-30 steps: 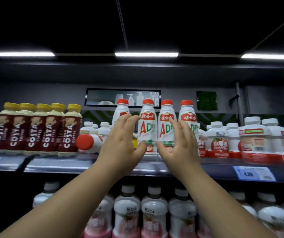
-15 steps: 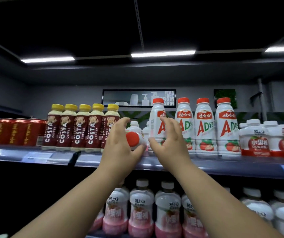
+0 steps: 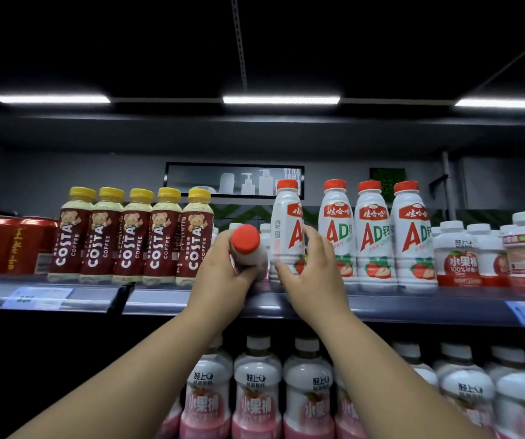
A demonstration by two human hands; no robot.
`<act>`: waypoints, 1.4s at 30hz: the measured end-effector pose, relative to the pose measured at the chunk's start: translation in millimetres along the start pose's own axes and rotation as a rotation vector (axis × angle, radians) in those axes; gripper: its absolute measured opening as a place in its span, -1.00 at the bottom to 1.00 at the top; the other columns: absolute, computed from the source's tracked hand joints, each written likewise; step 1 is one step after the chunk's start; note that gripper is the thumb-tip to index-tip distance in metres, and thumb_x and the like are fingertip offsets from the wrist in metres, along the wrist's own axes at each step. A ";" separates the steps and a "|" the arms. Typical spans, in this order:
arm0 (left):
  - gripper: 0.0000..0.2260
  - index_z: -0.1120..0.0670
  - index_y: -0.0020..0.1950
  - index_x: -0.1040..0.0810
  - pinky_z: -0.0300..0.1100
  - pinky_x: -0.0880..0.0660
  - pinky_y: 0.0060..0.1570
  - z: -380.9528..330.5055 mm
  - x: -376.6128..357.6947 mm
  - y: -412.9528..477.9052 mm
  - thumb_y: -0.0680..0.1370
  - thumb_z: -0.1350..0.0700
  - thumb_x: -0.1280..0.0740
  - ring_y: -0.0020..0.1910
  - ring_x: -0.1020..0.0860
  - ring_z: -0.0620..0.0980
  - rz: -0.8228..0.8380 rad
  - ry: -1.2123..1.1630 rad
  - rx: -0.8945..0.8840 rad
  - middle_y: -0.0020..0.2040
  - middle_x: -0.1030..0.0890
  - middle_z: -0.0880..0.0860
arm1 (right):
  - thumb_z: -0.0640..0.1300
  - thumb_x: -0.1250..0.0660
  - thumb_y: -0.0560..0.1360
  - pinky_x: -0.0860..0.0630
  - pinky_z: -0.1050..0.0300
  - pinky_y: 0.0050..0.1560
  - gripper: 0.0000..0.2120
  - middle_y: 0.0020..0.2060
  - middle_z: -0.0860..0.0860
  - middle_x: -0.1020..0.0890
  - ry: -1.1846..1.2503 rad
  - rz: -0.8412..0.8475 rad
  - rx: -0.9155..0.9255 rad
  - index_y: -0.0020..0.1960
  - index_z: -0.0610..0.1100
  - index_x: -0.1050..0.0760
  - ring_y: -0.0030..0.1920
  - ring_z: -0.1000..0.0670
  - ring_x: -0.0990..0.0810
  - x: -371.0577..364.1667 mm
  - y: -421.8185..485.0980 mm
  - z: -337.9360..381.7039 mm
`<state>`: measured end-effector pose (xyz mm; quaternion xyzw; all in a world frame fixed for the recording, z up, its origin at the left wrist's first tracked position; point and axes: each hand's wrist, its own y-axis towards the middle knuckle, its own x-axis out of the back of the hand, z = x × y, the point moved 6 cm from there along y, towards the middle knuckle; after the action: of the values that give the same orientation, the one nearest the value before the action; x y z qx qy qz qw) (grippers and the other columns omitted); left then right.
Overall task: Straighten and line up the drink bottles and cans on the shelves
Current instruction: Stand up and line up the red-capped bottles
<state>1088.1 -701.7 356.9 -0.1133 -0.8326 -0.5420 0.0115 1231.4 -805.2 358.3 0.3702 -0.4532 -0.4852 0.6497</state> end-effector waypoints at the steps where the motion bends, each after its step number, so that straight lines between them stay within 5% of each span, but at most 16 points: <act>1: -0.53 -0.18 0.23 -0.36 -0.19 -0.39 0.09 -2.5 1.2 4.8 0.46 0.11 -0.51 0.09 -0.50 -0.19 -0.014 -0.011 0.005 0.08 -0.51 -0.23 | 0.07 -0.41 0.50 -0.38 0.06 0.30 -0.26 0.41 0.04 -0.31 -0.006 -0.005 0.003 0.56 0.00 -0.12 0.36 0.01 -0.34 -0.1 -0.1 0.0; 7: -0.65 -0.14 0.26 -0.32 -0.05 -0.52 0.09 -25.9 3.0 41.2 0.56 0.02 -0.38 0.07 -0.53 -0.17 -0.078 -0.192 0.021 0.10 -0.52 -0.12 | 0.06 -0.39 0.52 -0.39 0.12 0.27 -0.26 0.44 0.08 -0.29 -0.023 0.006 -0.008 0.57 0.04 -0.08 0.36 0.03 -0.36 -1.3 -0.6 -1.4; 10: -0.51 -0.12 0.33 -0.26 -0.07 -0.56 0.04 -17.7 -7.2 50.8 0.51 0.00 -0.44 0.05 -0.55 -0.14 -0.041 -0.181 0.096 0.11 -0.53 -0.08 | 0.07 -0.38 0.52 -0.40 0.09 0.28 -0.25 0.45 0.07 -0.29 -0.033 0.021 -0.017 0.57 0.04 -0.06 0.36 0.02 -0.37 -2.1 0.0 -1.9; 13: -0.33 -0.04 0.34 -0.22 0.00 -0.59 0.09 5.3 -26.8 44.0 0.40 0.04 -0.57 0.09 -0.58 -0.04 0.135 -0.069 0.216 0.11 -0.55 -0.08 | 0.10 -0.36 0.52 -0.42 0.07 0.29 -0.23 0.45 0.06 -0.30 -0.046 0.043 -0.026 0.59 0.03 -0.04 0.37 0.01 -0.37 -3.0 0.3 -1.9; 20: -0.40 0.06 0.26 -0.21 0.04 -0.58 0.02 19.0 -20.4 45.3 0.45 -0.16 -0.48 0.04 -0.57 0.08 0.200 0.212 0.263 0.14 -0.55 0.06 | 0.12 -0.35 0.52 -0.41 0.05 0.33 -0.18 0.47 0.04 -0.27 -0.101 0.107 -0.020 0.60 0.03 0.06 0.40 -0.01 -0.35 -7.1 -1.0 2.4; 29: -0.40 -0.05 0.42 -0.09 -0.04 -0.48 -0.08 24.4 -19.2 31.1 0.52 -0.18 -0.31 0.02 -0.53 0.03 0.132 0.332 0.119 0.19 -0.51 0.00 | 0.16 -0.39 0.47 -0.56 -0.08 0.10 -0.12 0.23 -0.07 -0.53 -0.149 0.146 -0.212 0.53 0.02 0.12 0.14 -0.15 -0.57 -19.1 20.7 1.5; 33: -0.31 -0.04 0.51 0.00 -0.03 -0.48 -0.02 27.9 -19.5 29.2 0.51 -0.14 -0.31 0.13 -0.53 0.10 0.108 0.355 0.089 0.29 -0.49 0.04 | 0.23 -0.39 0.45 -0.50 -0.01 0.05 -0.25 0.25 -0.08 -0.46 -0.208 0.033 -0.172 0.38 -0.09 -0.06 0.16 -0.13 -0.52 -18.7 10.8 4.3; 37: -0.27 -0.05 0.55 0.05 -0.02 -0.50 0.00 27.6 -19.0 29.0 0.54 -0.19 -0.30 0.13 -0.53 0.05 0.105 0.366 0.055 0.31 -0.49 0.01 | 0.15 -0.36 0.47 -0.47 -0.02 0.17 -0.12 0.37 -0.07 -0.41 -0.142 0.068 -0.174 0.54 -0.04 0.13 0.27 -0.13 -0.47 -14.8 6.7 4.0; 39: -0.27 -0.05 0.53 0.02 -0.03 -0.51 -0.04 28.5 -17.1 29.4 0.53 -0.20 -0.32 0.04 -0.54 0.01 0.099 0.347 0.059 0.26 -0.51 -0.01 | 0.14 -0.36 0.49 -0.48 -0.03 0.19 -0.07 0.40 -0.07 -0.41 -0.167 0.087 -0.155 0.57 -0.02 0.22 0.29 -0.13 -0.48 -14.2 3.9 6.8; 42: -0.40 -0.02 0.40 -0.18 0.01 -0.55 -0.02 29.0 -14.7 28.8 0.50 -0.21 -0.35 0.03 -0.55 0.01 0.079 0.329 0.066 0.19 -0.54 -0.02 | 0.14 -0.40 0.49 -0.48 -0.03 0.19 -0.14 0.37 -0.08 -0.40 -0.206 0.034 -0.135 0.51 -0.06 0.10 0.28 -0.13 -0.46 -13.4 0.2 8.0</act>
<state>1111.2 -666.9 368.9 -0.0555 -0.8318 -0.5246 0.1727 1222.3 -792.5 357.9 0.2658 -0.4901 -0.5391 0.6313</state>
